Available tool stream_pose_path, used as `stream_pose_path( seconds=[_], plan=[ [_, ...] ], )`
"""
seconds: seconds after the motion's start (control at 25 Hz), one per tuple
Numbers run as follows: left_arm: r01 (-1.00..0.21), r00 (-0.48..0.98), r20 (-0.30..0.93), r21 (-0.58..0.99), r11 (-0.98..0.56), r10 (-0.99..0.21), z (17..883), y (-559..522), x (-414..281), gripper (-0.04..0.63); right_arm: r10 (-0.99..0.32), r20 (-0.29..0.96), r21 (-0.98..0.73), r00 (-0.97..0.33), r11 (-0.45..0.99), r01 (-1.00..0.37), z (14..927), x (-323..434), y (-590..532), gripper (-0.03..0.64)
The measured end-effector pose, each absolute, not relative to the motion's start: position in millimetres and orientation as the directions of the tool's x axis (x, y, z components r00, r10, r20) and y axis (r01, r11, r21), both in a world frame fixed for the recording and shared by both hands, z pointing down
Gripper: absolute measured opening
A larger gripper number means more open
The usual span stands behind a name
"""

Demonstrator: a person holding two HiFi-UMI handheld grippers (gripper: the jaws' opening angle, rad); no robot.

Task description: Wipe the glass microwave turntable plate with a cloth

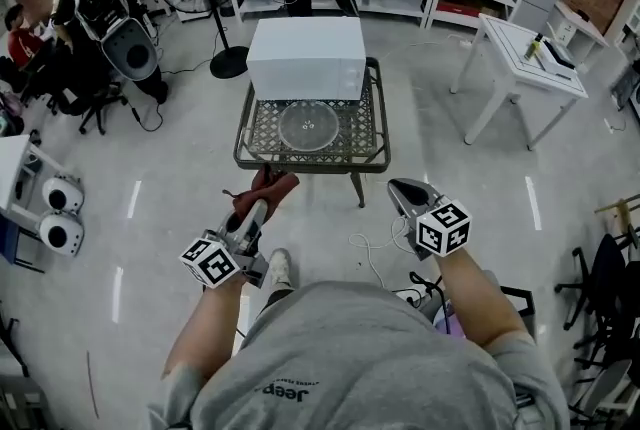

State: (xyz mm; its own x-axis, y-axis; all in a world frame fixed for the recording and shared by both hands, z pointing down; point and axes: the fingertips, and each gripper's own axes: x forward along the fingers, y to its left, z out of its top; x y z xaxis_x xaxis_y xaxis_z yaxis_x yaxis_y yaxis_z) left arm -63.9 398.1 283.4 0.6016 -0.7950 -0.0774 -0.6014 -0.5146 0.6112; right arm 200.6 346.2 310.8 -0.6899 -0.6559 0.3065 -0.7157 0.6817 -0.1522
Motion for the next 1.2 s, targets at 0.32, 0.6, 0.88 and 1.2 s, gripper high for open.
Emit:
stream_pose_path(
  seconds=[0.32, 0.6, 0.88, 1.2],
  plan=[
    [-0.528, 0.694, -0.096, 0.606, -0.595, -0.714, 298, 289, -112, 0.074, -0.703, 0.324, -0.129, -0.634, 0.631, -0.765, 319, 151, 267, 0.009],
    [-0.467, 0.768, -0.087, 0.602, -0.647, -0.635, 299, 189, -171, 0.074, -0.762, 0.327, -0.143, -0.559, 0.545, -0.826, 328, 99, 190, 0.009],
    [-0.428, 0.807, -0.068, 0.618, -0.66, -0.587, 303, 108, -219, 0.074, -0.799, 0.362, -0.168, -0.48, 0.451, -0.877, 336, 72, 126, 0.009],
    [-0.412, 0.811, -0.059, 0.649, -0.639, -0.583, 321, 71, -203, 0.074, -0.787, 0.391, -0.169, -0.477, 0.448, -0.878, 348, 87, 86, 0.009]
  ],
)
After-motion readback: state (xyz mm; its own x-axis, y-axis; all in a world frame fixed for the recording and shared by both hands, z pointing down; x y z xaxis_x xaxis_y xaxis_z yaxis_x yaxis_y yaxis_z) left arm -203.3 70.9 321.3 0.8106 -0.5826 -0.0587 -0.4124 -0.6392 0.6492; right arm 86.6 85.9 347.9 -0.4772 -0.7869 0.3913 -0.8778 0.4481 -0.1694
